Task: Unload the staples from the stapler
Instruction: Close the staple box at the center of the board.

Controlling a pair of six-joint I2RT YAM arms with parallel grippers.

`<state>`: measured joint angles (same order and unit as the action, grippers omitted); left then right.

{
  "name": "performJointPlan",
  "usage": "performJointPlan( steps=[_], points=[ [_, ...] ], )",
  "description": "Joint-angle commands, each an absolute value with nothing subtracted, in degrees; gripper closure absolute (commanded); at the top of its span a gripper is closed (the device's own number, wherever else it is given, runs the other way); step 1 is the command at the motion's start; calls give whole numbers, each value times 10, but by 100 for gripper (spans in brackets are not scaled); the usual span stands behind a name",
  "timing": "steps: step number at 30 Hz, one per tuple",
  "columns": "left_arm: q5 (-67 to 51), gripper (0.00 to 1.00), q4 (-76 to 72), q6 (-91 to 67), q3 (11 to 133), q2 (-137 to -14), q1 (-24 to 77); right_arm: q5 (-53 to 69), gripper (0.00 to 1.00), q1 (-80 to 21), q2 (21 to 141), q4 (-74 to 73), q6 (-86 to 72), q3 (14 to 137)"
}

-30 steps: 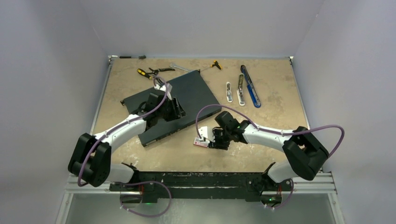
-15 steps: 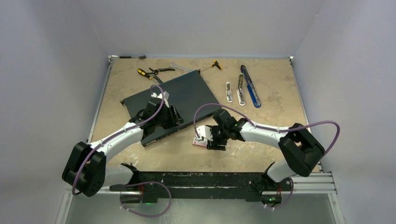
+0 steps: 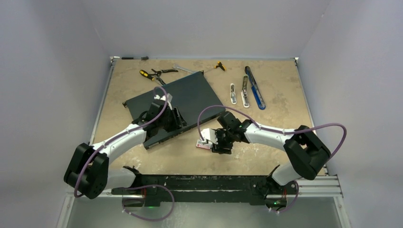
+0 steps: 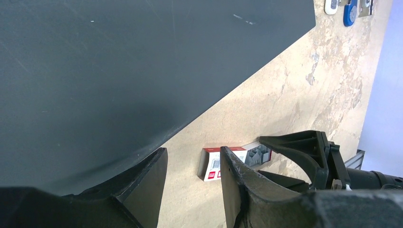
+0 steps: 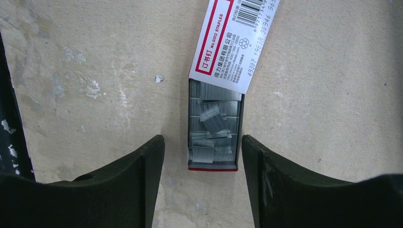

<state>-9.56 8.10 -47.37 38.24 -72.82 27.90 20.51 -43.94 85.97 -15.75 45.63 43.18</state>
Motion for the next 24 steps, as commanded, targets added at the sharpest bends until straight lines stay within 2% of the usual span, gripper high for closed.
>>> performJointPlan(
  steps=[1, 11, 24],
  points=[
    [-86, 57, 79, -466, 405, -728, 282, 169, 36, -427, 871, -201, 465, 425],
    [-85, 57, 88, -458, 413, -728, 282, 185, 39, -407, 910, -221, 478, 452],
    [-85, 57, 87, -460, 410, -728, 282, 185, 59, -406, 922, -217, 481, 453]
  ],
)
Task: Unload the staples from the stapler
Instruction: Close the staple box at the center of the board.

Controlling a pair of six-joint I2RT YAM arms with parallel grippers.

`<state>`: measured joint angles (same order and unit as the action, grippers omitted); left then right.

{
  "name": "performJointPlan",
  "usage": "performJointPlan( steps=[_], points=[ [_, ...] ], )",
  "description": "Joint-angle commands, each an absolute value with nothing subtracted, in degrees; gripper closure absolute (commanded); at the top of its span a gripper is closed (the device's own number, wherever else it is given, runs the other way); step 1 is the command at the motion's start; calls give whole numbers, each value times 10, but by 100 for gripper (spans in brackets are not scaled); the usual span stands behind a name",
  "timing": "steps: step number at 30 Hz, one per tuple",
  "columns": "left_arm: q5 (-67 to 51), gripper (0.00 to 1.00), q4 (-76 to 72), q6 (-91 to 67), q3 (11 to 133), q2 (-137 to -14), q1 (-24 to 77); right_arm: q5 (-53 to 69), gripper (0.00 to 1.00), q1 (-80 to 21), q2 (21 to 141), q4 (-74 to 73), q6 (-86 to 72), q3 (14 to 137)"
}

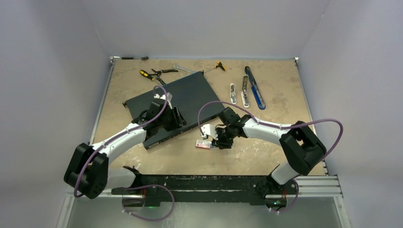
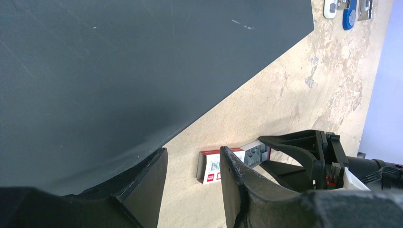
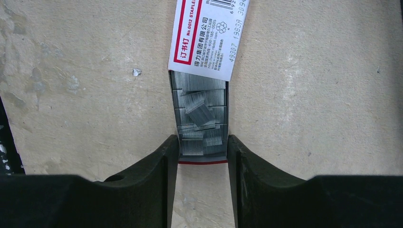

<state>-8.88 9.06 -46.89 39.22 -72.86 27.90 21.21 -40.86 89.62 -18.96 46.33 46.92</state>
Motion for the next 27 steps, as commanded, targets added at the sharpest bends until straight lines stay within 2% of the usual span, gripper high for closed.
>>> performJointPlan(
  steps=[1, 9, 27],
  points=[
    [-85, 57, 88, -461, 411, -728, 282, 187, 61, -406, 920, -214, 481, 453],
    [-101, 57, 76, -486, 385, -719, 282, 203, 75, -409, 936, -205, 472, 471],
    [-52, 57, 99, -588, 345, -696, 346, 173, 72, -499, 901, -152, 455, 463]
  ],
)
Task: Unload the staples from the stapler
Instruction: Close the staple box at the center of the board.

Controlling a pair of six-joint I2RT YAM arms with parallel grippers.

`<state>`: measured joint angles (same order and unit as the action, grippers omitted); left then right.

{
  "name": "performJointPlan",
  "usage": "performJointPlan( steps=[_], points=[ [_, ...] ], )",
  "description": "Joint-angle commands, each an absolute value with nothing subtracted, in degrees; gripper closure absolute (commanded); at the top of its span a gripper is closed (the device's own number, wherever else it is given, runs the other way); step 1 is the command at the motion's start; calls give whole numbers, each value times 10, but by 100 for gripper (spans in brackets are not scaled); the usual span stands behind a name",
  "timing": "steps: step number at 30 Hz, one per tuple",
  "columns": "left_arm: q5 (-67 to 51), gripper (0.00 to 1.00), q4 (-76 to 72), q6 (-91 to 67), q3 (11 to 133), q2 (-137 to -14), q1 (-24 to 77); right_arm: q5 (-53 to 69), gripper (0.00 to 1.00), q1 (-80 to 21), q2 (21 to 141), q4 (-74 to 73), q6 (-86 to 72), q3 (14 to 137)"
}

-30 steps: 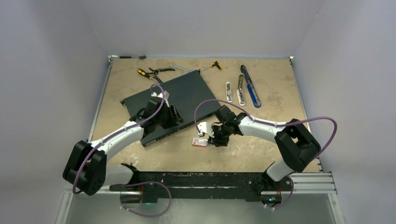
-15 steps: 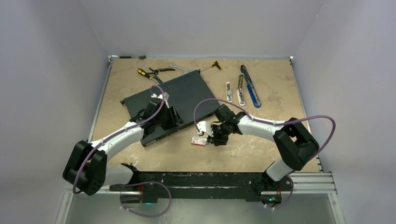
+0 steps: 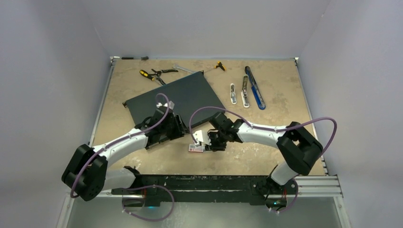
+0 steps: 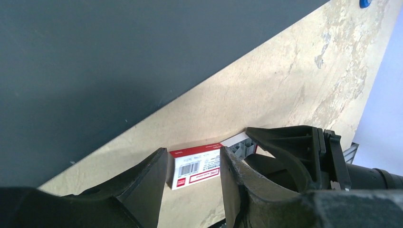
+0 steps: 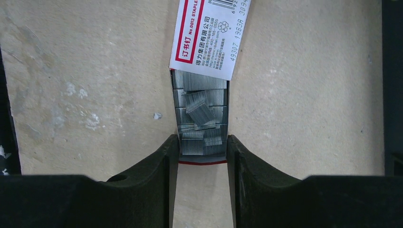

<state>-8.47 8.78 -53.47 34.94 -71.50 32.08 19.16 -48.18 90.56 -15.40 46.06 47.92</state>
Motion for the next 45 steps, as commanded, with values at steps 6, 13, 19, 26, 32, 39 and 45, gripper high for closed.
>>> performJointPlan(
  steps=[6, 13, 19, 26, 32, 39, 45],
  points=[
    [-2, 57, 160, -643, 349, -676, 380, 164, 72, -505, 890, -135, 449, 446],
    [5, 62, 99, -635, 333, -698, 396, 161, 73, -506, 880, -126, 451, 435],
    [-8, 62, 37, -557, 347, -741, 399, 170, 73, -506, 872, -131, 456, 425],
    [-5, 63, -36, -490, 348, -767, 402, 177, 73, -507, 874, -142, 461, 431],
    [-32, 65, -83, -467, 340, -783, 409, 178, 72, -507, 873, -147, 465, 436],
    [-33, 73, -78, -451, 322, -795, 432, 179, 72, -507, 879, -146, 462, 439],
    [-37, 75, -88, -451, 302, -809, 448, 180, 72, -507, 877, -145, 458, 439]
  ],
)
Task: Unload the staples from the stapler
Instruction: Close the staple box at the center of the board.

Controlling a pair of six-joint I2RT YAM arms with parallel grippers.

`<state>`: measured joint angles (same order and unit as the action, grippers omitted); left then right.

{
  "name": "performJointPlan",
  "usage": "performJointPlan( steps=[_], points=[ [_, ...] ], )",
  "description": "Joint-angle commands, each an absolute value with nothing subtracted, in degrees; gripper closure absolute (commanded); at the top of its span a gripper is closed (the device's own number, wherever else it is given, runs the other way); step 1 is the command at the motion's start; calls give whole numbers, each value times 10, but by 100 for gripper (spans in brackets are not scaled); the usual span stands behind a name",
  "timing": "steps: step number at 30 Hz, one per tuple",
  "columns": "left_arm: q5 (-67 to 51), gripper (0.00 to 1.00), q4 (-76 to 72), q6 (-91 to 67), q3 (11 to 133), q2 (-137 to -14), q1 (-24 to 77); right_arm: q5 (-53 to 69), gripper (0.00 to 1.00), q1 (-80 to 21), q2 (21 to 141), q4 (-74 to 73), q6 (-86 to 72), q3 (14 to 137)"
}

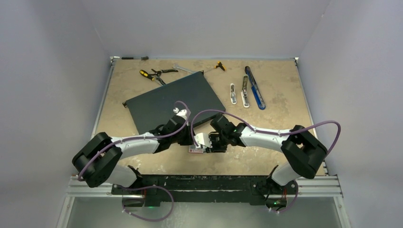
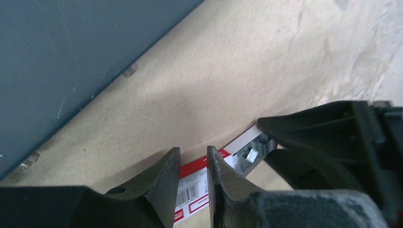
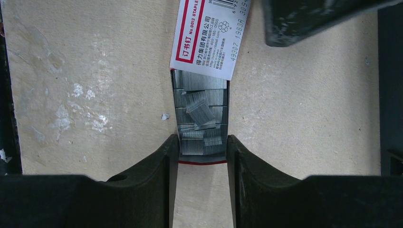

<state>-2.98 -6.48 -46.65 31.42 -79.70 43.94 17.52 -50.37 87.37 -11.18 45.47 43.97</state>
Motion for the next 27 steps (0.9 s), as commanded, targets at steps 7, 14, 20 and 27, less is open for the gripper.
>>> performJointPlan(
  steps=[7, 14, 20, 27],
  points=[
    [-39, 76, -80, -445, 299, -823, 450, 179, 72, -507, 879, -146, 456, 442],
    [-34, 77, -70, -451, 288, -810, 451, 175, 72, -507, 882, -146, 453, 442],
    [-26, 77, -55, -459, 291, -801, 451, 172, 71, -507, 887, -147, 443, 444],
    [-25, 77, -54, -465, 294, -798, 451, 170, 71, -507, 896, -150, 426, 449]
  ],
)
